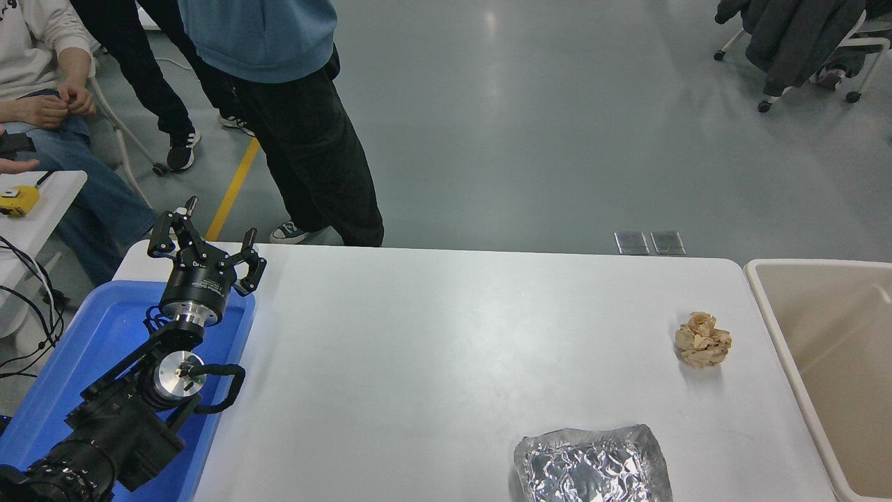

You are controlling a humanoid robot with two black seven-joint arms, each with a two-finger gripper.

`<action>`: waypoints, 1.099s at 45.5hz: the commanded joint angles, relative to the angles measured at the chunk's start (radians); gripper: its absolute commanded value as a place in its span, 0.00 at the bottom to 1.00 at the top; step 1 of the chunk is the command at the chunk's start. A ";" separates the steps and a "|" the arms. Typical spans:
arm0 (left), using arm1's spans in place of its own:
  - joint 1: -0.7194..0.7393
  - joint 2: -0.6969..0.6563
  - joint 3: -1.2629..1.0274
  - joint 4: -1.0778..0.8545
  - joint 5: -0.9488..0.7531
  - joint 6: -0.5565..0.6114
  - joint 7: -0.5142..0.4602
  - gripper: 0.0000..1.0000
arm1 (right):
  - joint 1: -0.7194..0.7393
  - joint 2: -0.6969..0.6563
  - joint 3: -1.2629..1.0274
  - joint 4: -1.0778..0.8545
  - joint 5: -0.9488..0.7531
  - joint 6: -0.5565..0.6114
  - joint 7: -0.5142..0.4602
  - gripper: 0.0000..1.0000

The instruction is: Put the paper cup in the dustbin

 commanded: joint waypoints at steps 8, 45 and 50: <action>0.000 -0.001 0.000 0.000 0.000 0.000 0.000 1.00 | 0.116 0.034 -0.013 0.028 -0.011 0.034 0.000 1.00; 0.001 0.000 0.000 0.000 0.000 0.000 0.000 1.00 | 0.196 0.009 0.521 0.631 -0.196 0.031 0.055 1.00; 0.001 0.000 0.000 0.000 0.000 0.000 0.000 1.00 | 0.182 0.064 0.607 0.633 -0.272 0.028 0.106 1.00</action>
